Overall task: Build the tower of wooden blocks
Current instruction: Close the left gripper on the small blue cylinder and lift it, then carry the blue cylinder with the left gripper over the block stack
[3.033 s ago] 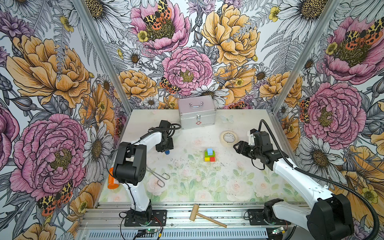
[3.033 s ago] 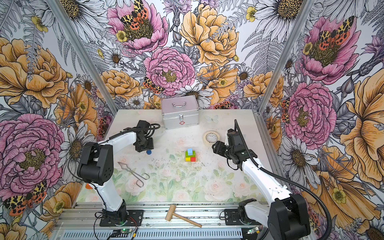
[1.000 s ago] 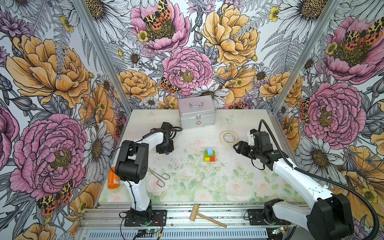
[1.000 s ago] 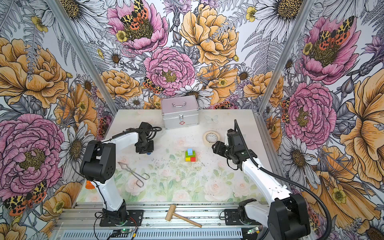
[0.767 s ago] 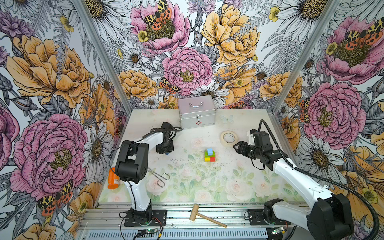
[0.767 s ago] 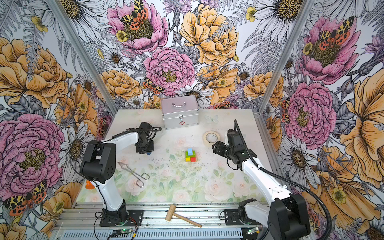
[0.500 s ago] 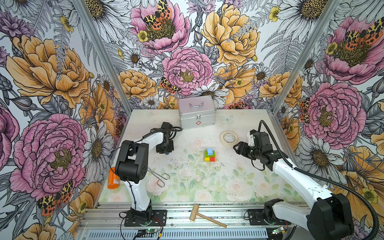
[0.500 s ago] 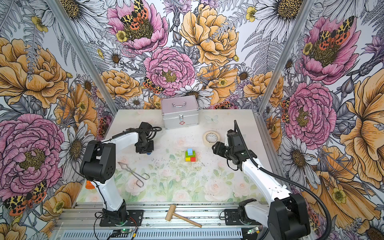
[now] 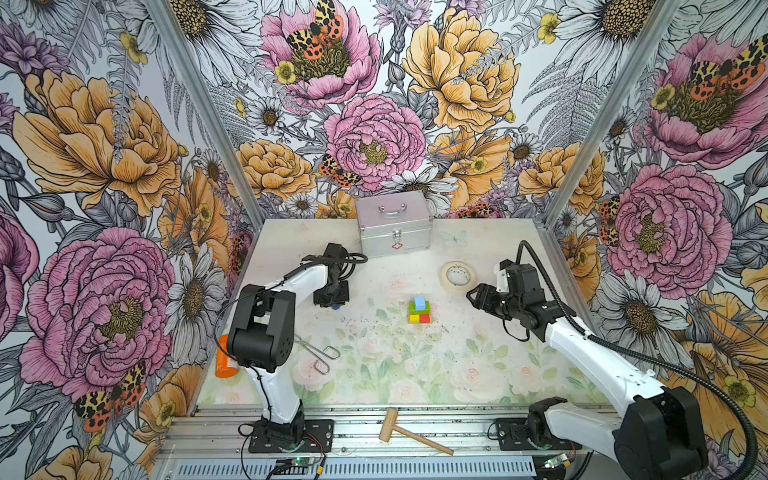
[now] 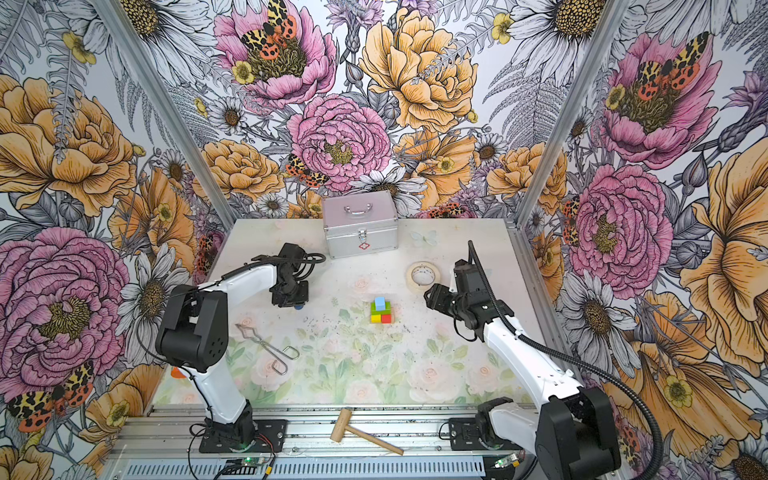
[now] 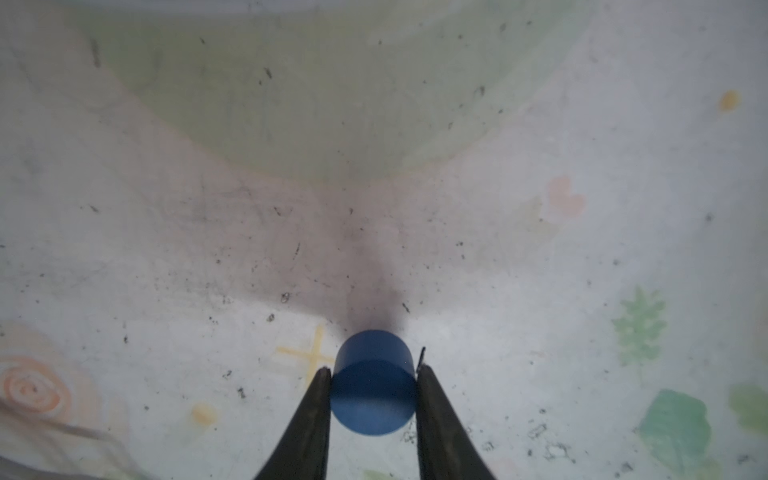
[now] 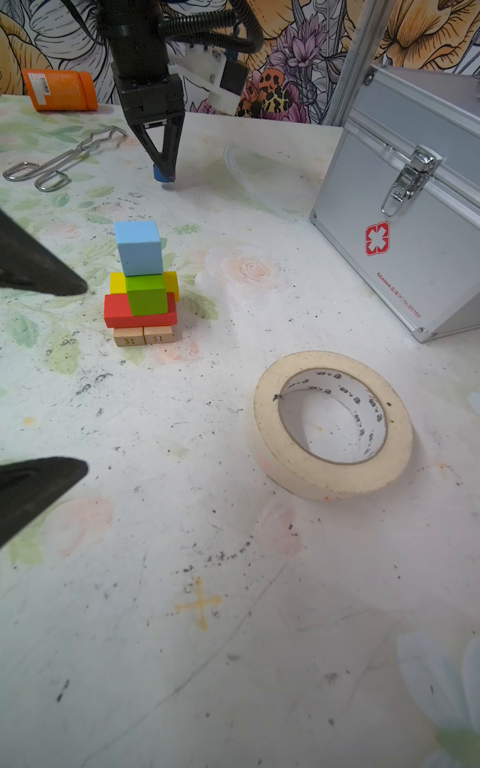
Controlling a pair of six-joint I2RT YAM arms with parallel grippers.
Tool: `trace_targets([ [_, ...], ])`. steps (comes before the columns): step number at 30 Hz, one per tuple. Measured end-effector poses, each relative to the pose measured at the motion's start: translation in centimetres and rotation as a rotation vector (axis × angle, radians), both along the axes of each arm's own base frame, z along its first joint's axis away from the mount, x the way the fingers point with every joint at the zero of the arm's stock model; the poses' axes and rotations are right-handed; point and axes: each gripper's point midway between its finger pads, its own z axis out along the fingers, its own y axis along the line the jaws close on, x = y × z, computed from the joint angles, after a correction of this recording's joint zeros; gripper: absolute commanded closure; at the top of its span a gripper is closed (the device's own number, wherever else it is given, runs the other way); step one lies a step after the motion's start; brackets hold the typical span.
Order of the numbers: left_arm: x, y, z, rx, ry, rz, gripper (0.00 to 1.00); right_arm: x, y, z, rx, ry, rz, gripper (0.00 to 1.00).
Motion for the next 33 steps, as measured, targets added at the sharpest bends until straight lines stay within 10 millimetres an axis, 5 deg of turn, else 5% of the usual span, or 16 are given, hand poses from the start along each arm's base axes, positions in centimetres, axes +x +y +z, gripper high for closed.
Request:
trace_targets([
  [11,0.6,-3.6,4.5,-0.047,-0.065,-0.114,0.78,0.0,0.0,0.0,0.0,0.0,0.001,0.36],
  [33,-2.6,-14.7,15.8,-0.164,-0.185,-0.442,0.78,0.0,0.4,-0.4,0.015,0.017,0.02,0.36],
])
